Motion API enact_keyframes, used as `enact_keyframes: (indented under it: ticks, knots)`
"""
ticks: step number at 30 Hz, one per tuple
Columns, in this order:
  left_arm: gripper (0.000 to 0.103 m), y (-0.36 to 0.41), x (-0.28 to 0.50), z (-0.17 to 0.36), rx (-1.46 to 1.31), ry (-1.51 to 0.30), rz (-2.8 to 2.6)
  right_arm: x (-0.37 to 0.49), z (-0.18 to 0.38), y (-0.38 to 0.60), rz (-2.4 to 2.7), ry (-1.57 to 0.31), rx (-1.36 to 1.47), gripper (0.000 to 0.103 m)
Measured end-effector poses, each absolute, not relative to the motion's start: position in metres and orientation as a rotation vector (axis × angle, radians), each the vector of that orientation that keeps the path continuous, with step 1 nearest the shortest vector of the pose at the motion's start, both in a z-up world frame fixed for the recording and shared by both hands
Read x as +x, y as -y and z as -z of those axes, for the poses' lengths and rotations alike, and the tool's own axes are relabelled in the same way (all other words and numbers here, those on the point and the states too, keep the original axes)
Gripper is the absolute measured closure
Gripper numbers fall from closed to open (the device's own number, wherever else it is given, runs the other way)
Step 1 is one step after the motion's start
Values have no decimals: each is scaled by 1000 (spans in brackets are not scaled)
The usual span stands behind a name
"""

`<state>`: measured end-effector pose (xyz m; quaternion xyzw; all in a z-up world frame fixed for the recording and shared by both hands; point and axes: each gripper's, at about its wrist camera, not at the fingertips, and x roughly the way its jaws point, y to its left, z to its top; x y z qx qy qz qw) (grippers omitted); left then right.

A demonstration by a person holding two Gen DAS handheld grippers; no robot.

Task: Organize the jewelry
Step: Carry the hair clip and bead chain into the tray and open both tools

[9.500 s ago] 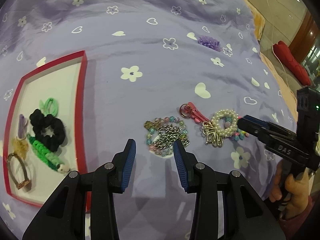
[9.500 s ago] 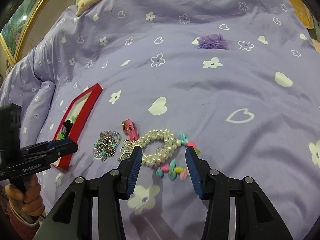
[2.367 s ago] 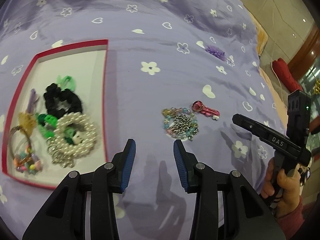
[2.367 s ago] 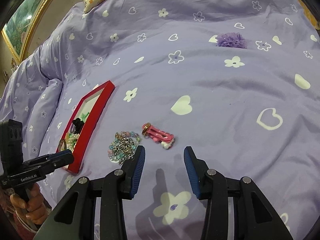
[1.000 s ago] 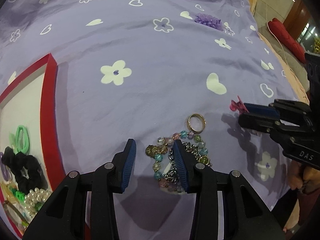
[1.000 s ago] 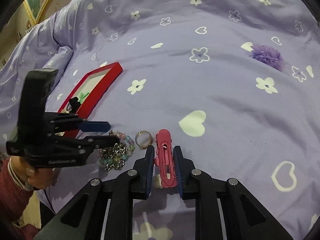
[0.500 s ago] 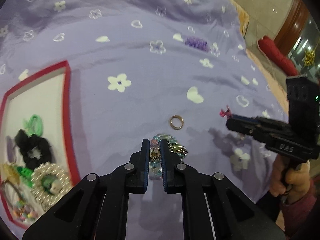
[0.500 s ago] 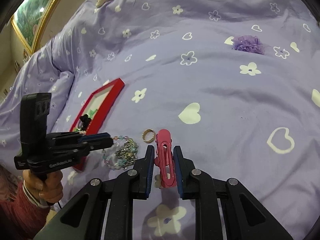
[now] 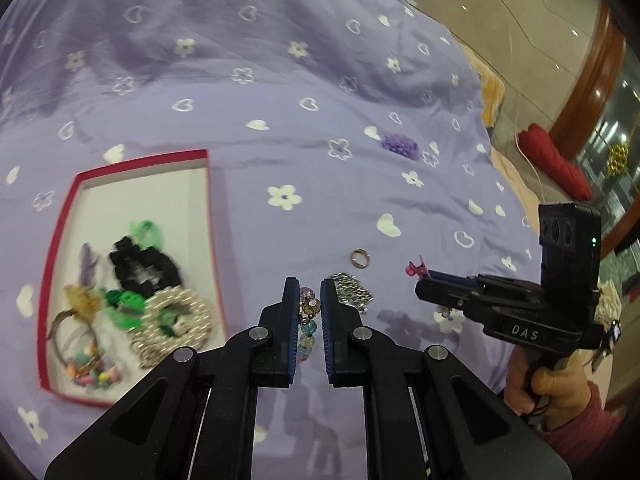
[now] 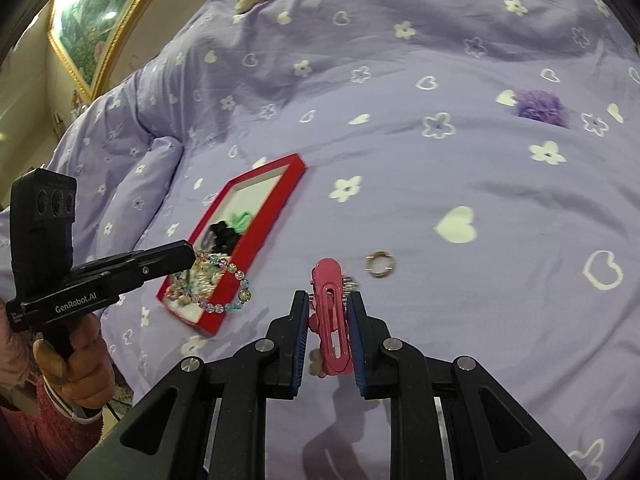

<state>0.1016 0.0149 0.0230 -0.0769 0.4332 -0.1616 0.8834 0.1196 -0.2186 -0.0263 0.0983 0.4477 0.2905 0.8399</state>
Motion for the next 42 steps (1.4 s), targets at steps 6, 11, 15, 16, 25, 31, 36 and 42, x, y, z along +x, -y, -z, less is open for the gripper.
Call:
enact_keyframes:
  ticks: [6, 11, 15, 16, 25, 31, 36, 42]
  knots:
    - [94, -45, 88, -24, -201, -889, 276, 114, 22, 187, -668, -946, 179, 84]
    - [94, -76, 78, -23, -242, -879, 215, 113, 21, 159, -716, -953, 157, 84]
    - [94, -101, 73, -22, -273, -874, 165, 113, 22, 138, -754, -956, 141, 84]
    - [94, -106, 72, -22, -279, -873, 158, 113, 22, 134, -761, -957, 138, 84]
    - [94, -130, 79, -15, -325, -870, 127, 121, 26, 86, -832, -977, 106, 84]
    - [94, -138, 89, 1, -345, -898, 113, 130, 34, 58, -854, -998, 79, 84]
    - [94, -150, 93, 18, -371, -933, 84, 135, 44, 38, -860, -1015, 32, 84]
    - [94, -161, 92, 36, -377, -966, 47, 136, 57, 20, -850, -1028, -62, 84]
